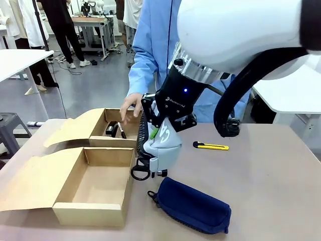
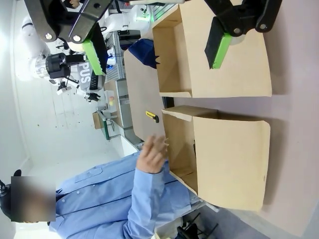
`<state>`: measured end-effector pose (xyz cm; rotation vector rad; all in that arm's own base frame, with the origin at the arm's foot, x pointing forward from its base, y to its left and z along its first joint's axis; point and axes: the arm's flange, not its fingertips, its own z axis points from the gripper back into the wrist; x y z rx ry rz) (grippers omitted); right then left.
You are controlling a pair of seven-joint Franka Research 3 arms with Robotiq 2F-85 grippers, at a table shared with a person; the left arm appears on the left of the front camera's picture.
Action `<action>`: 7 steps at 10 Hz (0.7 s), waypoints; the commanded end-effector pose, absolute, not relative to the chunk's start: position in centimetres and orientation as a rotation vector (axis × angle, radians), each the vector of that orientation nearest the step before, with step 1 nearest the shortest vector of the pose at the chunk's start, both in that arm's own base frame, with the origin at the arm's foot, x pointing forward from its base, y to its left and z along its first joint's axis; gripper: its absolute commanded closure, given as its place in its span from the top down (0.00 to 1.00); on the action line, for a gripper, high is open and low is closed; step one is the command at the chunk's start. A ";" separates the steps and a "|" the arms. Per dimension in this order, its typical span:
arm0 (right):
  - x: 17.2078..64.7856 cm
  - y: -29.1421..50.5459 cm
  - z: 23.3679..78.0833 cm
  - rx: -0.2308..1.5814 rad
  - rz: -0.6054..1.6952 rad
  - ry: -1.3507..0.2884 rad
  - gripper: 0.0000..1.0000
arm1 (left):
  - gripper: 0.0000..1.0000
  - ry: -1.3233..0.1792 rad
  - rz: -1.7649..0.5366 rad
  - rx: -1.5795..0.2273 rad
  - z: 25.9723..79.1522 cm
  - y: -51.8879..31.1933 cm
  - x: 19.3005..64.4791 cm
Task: Place items inside the box.
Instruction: Pick up a Pencil pouch or Stapler and place it inside the Mailer Box closest to the robot.
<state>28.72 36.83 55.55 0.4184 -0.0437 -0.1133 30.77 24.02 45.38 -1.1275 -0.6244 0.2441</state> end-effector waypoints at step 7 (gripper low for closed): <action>33.8 52.1 49.9 0.467 -0.046 0.005 0.05 | 1.00 -0.654 0.230 -1.142 45.6 23.9 30.9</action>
